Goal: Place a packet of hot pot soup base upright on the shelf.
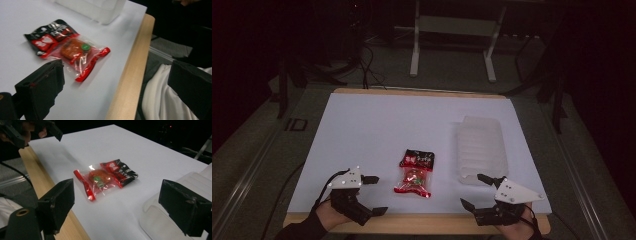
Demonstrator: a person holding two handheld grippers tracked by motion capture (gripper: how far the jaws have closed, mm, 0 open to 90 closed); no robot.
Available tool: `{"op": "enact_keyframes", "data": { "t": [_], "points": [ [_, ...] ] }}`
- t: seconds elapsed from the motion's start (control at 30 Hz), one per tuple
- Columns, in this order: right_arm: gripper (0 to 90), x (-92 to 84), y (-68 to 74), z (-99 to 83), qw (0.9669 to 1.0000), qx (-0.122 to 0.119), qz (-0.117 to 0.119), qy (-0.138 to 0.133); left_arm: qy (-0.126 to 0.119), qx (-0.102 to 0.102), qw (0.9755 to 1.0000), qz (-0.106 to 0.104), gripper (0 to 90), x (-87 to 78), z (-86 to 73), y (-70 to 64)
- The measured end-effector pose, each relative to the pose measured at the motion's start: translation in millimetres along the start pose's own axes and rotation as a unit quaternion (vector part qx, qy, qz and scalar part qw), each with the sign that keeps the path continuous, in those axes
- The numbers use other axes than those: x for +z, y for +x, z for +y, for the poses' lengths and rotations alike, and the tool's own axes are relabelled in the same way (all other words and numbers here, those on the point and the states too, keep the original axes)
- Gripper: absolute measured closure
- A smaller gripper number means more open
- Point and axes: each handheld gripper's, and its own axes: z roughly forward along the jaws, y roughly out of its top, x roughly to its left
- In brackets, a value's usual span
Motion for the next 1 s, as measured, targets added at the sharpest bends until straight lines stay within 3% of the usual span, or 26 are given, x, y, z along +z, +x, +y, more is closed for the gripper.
{"op": "enact_keyframes", "data": {
  "t": [0.13, 0.43, 0.73, 0.9, 1.0],
  "points": [
    [13.2, 1.6, 1.0, -0.4, 1.0000, 0.004, 0.005, 0.004, 0.006, -0.005, 0.9999, -0.006, 0.8, 2.1, 6.7, 0.6],
    [13.1, 0.6, 2.1, 1.5, 1.0000, 0.003, 0.006, -0.001, 0.004, -0.012, 0.9997, 0.023, 3.0, 8.4, 28.5, 7.0],
    [13.1, 0.0, 1.0, 1.3, 0.9999, 0.009, 0.009, -0.001, 0.001, -0.035, 0.9985, 0.042, 4.5, 15.2, 42.4, 20.8],
    [13.7, -1.8, 2.1, 2.3, 0.9999, 0.006, 0.004, -0.011, 0.008, -0.044, 0.9963, 0.073, 5.8, 21.4, 51.2, 28.8],
    [13.7, -2.8, 1.9, 2.6, 0.9999, 0.006, 0.003, -0.015, 0.014, -0.054, 0.9951, 0.081, 6.1, 25.1, 53.9, 35.4]
  ]
}}
